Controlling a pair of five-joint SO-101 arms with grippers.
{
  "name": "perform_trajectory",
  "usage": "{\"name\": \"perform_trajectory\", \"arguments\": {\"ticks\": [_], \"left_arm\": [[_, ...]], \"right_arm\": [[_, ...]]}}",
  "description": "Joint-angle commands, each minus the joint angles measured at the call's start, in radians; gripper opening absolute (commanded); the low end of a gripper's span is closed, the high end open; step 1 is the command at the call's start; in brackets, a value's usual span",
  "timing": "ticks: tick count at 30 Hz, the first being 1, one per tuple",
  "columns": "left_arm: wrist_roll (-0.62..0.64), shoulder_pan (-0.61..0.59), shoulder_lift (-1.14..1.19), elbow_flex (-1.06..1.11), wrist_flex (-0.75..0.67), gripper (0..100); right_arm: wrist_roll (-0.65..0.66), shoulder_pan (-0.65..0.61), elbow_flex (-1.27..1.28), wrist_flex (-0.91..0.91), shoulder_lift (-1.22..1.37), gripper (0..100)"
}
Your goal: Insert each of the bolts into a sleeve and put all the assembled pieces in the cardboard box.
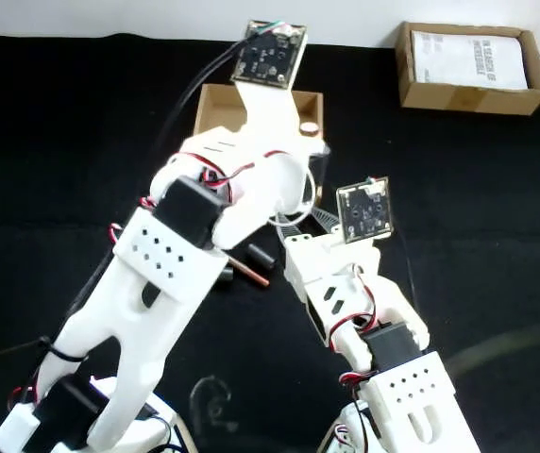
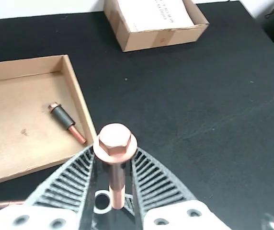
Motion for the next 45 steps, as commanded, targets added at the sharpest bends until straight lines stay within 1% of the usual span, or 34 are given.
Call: {"name": "perform_trajectory", "arguments": {"ticks": [1,12,19,25,31,37,42,45], "left_arm": [[0.003,0.012,-0.053,-0.028,-0.015,1],[-0.005,-0.044,-0.045,-0.030,-0.023,1],[0.000,-0.039,-0.045,-0.025,-0.017,1],[0.002,-0.038,-0.053,0.071,-0.023,1],[0.002,-0.042,-0.053,0.091,-0.021,1],[0.002,-0.038,-0.051,0.093,-0.017,1],[-0.002,-0.035,-0.054,0.147,-0.015,1],[0.000,-0.027,-0.054,0.177,0.020,1]], "right_arm": [[-0.005,-0.007,-0.035,-0.025,-0.021,0.8],[-0.002,-0.005,-0.027,-0.025,-0.021,0.8],[0.002,-0.005,-0.031,-0.025,-0.021,0.8],[0.002,-0.004,-0.035,-0.025,-0.021,0.8],[0.002,-0.002,-0.031,-0.025,-0.022,0.8],[0.002,-0.001,-0.030,-0.087,-0.022,0.8],[0.002,-0.001,-0.027,-0.101,-0.022,0.8],[0.002,-0.001,-0.022,-0.099,-0.021,0.8]]}}
